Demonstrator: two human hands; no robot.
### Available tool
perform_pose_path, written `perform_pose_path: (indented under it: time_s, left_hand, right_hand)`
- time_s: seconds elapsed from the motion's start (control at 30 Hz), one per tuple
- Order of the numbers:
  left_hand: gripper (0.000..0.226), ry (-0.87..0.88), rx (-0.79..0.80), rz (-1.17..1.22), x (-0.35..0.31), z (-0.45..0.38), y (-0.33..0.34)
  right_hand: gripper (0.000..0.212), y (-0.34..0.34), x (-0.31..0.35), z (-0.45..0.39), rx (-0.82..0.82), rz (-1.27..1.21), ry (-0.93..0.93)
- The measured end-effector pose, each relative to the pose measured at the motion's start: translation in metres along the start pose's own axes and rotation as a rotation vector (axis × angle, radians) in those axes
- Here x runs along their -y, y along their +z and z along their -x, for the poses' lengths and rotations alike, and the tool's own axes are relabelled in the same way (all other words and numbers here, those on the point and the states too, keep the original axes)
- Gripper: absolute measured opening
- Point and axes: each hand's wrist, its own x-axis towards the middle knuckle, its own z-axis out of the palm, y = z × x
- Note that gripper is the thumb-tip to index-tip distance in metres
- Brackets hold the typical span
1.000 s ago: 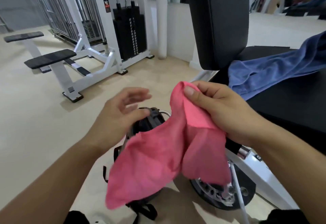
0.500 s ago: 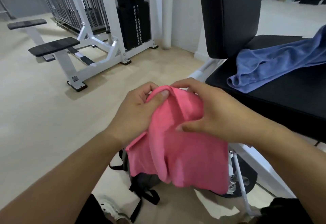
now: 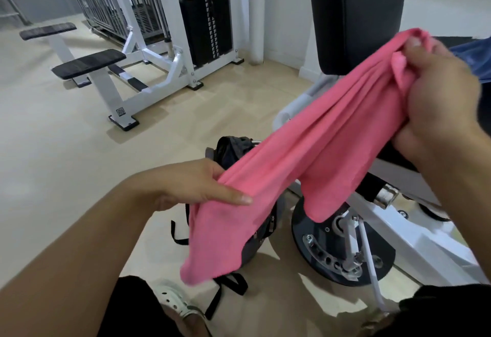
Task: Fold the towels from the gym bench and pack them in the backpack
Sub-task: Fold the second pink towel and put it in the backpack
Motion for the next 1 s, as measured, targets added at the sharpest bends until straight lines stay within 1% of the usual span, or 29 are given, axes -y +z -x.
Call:
perform_pose_path:
  time_s: [0.03,0.1,0.17,0.2,0.23,0.3,0.37,0.4,0.43,0.5,0.57,0.6,0.67,0.73,0.8,0.87,0.93,0.97,1.0]
  left_hand:
    - [0.047,-0.02,-0.012,0.017,0.001,0.002,-0.002]
    - [0.049,-0.026,-0.063,0.137,0.001,0.003,-0.003]
    - [0.047,0.025,-0.086,0.446,-0.003,0.0,0.003]
    - [0.048,0.06,-0.082,0.617,-0.007,-0.001,0.008]
    - [0.049,0.096,-0.072,0.741,-0.01,-0.003,0.012]
    - [0.049,0.15,-0.078,0.863,-0.017,-0.007,0.02]
    - [0.048,0.157,-0.117,0.918,-0.021,-0.008,0.022]
    - [0.046,0.165,-0.121,0.921,-0.022,-0.008,0.022]
    - [0.043,0.181,-0.106,0.912,-0.022,-0.007,0.022]
    - [0.041,0.234,-0.068,0.904,-0.021,-0.004,0.019]
    - [0.042,0.292,-0.052,0.887,-0.02,-0.002,0.019]
    - [0.043,0.314,-0.041,0.866,-0.019,-0.001,0.02]
    - [0.046,0.343,-0.03,0.787,-0.02,0.001,0.022]
    - [0.05,0.37,-0.033,0.702,-0.021,0.001,0.024]
    - [0.057,0.354,-0.063,0.69,-0.021,-0.001,0.026]
    - [0.06,0.294,-0.079,0.673,-0.019,-0.004,0.03]
    - [0.053,0.261,-0.049,0.593,-0.016,-0.007,0.033]
    - [0.047,0.26,-0.045,0.574,-0.016,-0.008,0.034]
    - [0.041,0.268,-0.071,0.595,-0.017,-0.008,0.034]
  right_hand:
    - [0.02,-0.002,0.001,-0.002,-0.046,0.018,-0.012]
    - [0.017,-0.003,0.001,-0.004,-0.066,0.074,-0.011]
    - [0.015,-0.001,-0.003,0.001,-0.011,0.159,0.028]
    - [0.013,0.003,-0.008,0.006,0.039,0.217,0.046]
    - [0.01,0.007,-0.013,0.013,0.106,0.269,0.055]
    - [0.009,0.017,-0.03,0.031,0.303,0.342,0.082]
    - [0.012,0.025,-0.045,0.05,0.54,0.42,0.159]
    - [0.012,0.026,-0.051,0.057,0.629,0.48,0.191]
    - [0.015,0.026,-0.054,0.062,0.684,0.538,0.201]
    - [0.034,0.024,-0.056,0.063,0.734,0.6,0.18]
    - [0.052,0.021,-0.056,0.06,0.746,0.653,0.155]
    - [0.056,0.021,-0.057,0.059,0.745,0.677,0.136]
    - [0.051,0.021,-0.062,0.058,0.705,0.687,0.082]
    - [0.041,0.022,-0.066,0.054,0.607,0.654,0.043]
    - [0.035,0.021,-0.069,0.048,0.488,0.571,0.038]
    - [0.037,0.023,-0.07,0.043,0.357,0.437,0.04]
    - [0.045,0.023,-0.069,0.041,0.283,0.265,0.072]
    - [0.048,0.023,-0.067,0.041,0.276,0.207,0.08]
    - [0.047,0.023,-0.065,0.041,0.288,0.199,0.07]
